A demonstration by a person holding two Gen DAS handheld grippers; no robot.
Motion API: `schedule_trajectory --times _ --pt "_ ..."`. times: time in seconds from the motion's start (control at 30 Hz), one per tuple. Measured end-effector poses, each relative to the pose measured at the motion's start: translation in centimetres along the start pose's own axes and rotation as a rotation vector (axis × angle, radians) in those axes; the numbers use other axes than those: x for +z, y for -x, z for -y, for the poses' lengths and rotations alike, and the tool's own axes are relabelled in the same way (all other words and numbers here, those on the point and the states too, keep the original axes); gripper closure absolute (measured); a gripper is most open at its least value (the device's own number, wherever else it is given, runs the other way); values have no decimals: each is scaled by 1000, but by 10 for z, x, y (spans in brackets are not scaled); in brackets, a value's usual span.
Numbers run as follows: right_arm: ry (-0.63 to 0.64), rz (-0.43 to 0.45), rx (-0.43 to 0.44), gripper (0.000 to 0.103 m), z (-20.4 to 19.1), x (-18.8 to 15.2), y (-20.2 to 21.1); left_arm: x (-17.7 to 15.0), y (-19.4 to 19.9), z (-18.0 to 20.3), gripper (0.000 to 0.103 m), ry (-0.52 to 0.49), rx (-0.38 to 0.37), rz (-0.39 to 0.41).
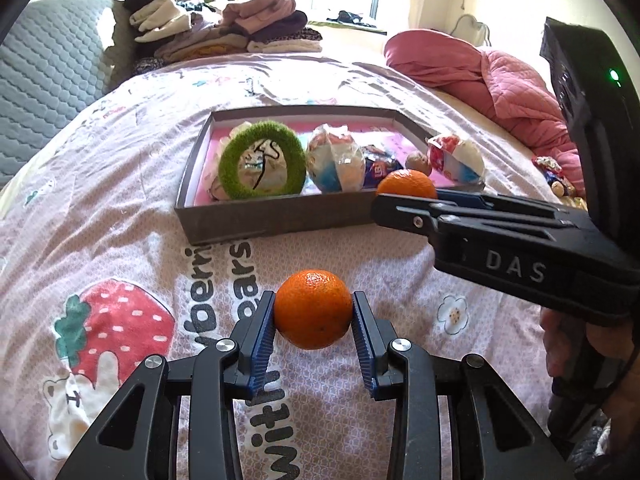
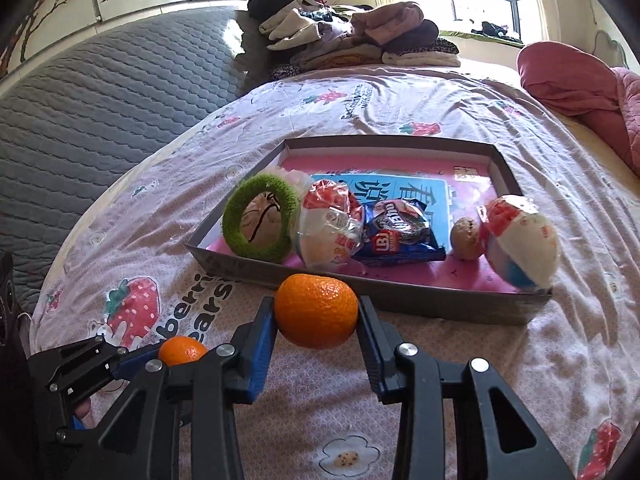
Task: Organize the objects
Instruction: 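Close left tool on one orange while right tool grasps the other orange, then lift both oranges with both tools and carry them over the tray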
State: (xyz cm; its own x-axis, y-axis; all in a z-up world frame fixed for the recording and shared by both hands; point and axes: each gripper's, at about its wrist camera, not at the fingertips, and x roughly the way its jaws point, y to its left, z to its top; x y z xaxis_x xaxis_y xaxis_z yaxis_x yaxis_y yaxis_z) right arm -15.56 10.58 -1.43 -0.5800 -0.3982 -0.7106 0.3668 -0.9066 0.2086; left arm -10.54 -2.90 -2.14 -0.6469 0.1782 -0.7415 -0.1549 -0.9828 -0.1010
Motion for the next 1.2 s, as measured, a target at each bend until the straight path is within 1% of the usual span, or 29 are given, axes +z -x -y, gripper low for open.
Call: schedule_trajectory --times 0.37,0.7,0.9,1.2 --pt "-8 74 -35 63 2 6 33 16 19 5 66 -3 14 49" --pt "13 148 -50 63 -1 26 65 42 39 5 66 -7 27 113" --pt "36 192 -73 63 1 47 80 68 45 3 66 -10 39 145" --pt "42 225 -98 63 15 76 89 110 47 1 66 -20 55 191"
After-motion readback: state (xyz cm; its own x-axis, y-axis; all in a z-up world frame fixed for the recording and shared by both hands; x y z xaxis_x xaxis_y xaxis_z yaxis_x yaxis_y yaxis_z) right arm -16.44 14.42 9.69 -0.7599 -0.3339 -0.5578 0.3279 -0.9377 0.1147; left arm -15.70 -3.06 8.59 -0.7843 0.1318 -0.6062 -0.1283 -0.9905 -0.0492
